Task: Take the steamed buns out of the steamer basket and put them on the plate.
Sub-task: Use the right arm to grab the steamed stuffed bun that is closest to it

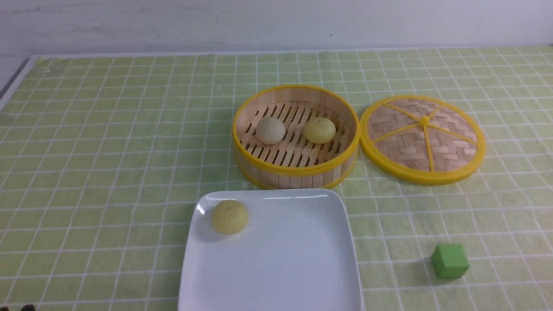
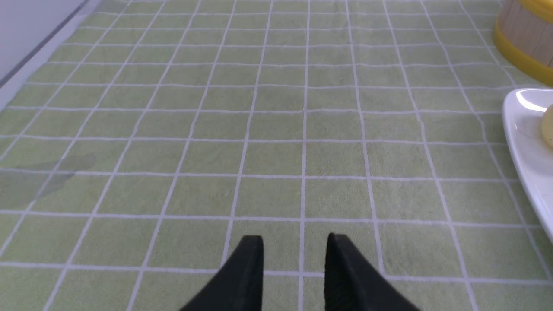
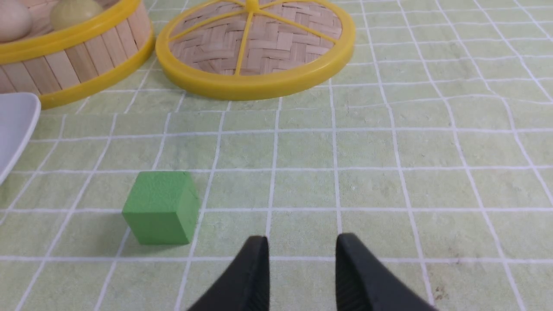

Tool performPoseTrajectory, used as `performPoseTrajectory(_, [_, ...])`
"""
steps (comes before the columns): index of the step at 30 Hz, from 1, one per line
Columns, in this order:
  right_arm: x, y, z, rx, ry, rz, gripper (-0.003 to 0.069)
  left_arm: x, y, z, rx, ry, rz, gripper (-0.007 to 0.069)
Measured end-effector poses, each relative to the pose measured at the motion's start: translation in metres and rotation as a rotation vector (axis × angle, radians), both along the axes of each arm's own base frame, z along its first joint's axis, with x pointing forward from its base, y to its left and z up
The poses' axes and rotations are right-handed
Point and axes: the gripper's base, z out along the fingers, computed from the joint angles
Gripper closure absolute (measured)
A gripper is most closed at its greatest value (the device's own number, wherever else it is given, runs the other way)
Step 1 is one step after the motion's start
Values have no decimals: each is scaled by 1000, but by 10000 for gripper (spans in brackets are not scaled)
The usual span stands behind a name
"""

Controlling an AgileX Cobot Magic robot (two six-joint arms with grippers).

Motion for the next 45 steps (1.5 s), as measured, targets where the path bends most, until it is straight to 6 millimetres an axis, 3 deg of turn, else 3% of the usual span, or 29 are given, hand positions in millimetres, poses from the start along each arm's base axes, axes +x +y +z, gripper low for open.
performPoseTrajectory(6, [0, 0, 0, 7, -7, -2, 420, 0, -1, 0, -60, -3, 5, 384])
performPoseTrajectory(9, [1, 3, 1, 154, -10, -16, 420, 0, -6, 0, -290, -14, 25, 384])
performPoseTrajectory(10, [1, 6, 2, 367, 2, -42, 420, 1, -11, 1, -594, -15, 54, 384])
performPoseTrajectory(11, [1, 8, 3, 470, 12, -53, 420, 1, -14, 2, -767, -8, 72, 384])
performPoseTrajectory(12, [1, 9, 3, 519, 20, -59, 420, 1, -15, 2, -801, -8, 76, 384])
performPoseTrajectory(14, [0, 13, 5, 776, 64, -89, 420, 1, -20, 4, -1160, 21, 119, 384])
performPoseTrajectory(16, [0, 14, 6, 884, 80, -100, 420, 1, -22, 6, -1317, 29, 139, 384])
performPoseTrajectory(19, [0, 15, 7, 946, 77, -104, 420, 1, -22, 9, -1399, 15, 147, 384])
performPoseTrajectory(23, [0, 14, 11, 948, 58, -98, 424, 2, -20, 13, -1426, -36, 142, 400])
performPoseTrajectory(24, [-1, 13, 24, 918, 5, -78, 441, 1, -21, 22, -1426, -43, 119, 423])
performPoseTrajectory(27, [-5, 10, 64, 822, -120, -32, 508, -8, -23, 64, -1321, -123, 7, 470])
performPoseTrajectory(28, [-8, 8, 98, 713, -173, -18, 563, -18, -24, 97, -1147, -191, -77, 526])
performPoseTrajectory(29, [-7, 8, 100, 680, -158, -24, 580, -19, -24, 101, -1139, -198, -85, 526])
performPoseTrajectory(30, [-2, 5, 130, 504, -71, -63, 655, -25, -26, 133, -924, -188, -124, 591])
performPoseTrajectory(32, [7, 1, 142, 362, 98, -134, 671, -16, -26, 147, -790, -73, -102, 618])
performPoseTrajectory(33, [12, 0, 141, 331, 134, -151, 672, -15, -27, 146, -771, -38, -99, 620])
performPoseTrajectory(36, [43, -4, 136, 127, 540, -259, 672, 23, -25, 135, -580, 383, 1, 622])
performPoseTrajectory(38, [64, 4, 128, 96, 694, -205, 672, 40, -24, 124, -500, 568, 21, 622])
performPoseTrajectory(40, [75, 10, 124, 109, 744, -155, 671, 51, -24, 117, -468, 657, 22, 622])
performPoseTrajectory(41, [92, 22, 120, 135, 785, -43, 665, 62, -25, 109, -428, 732, 7, 622])
performPoseTrajectory(44, [124, 42, 122, 184, 760, 159, 638, 80, -28, 98, -398, 816, -42, 622])
performPoseTrajectory(45, [126, 43, 123, 187, 755, 170, 634, 81, -28, 97, -401, 822, -45, 622])
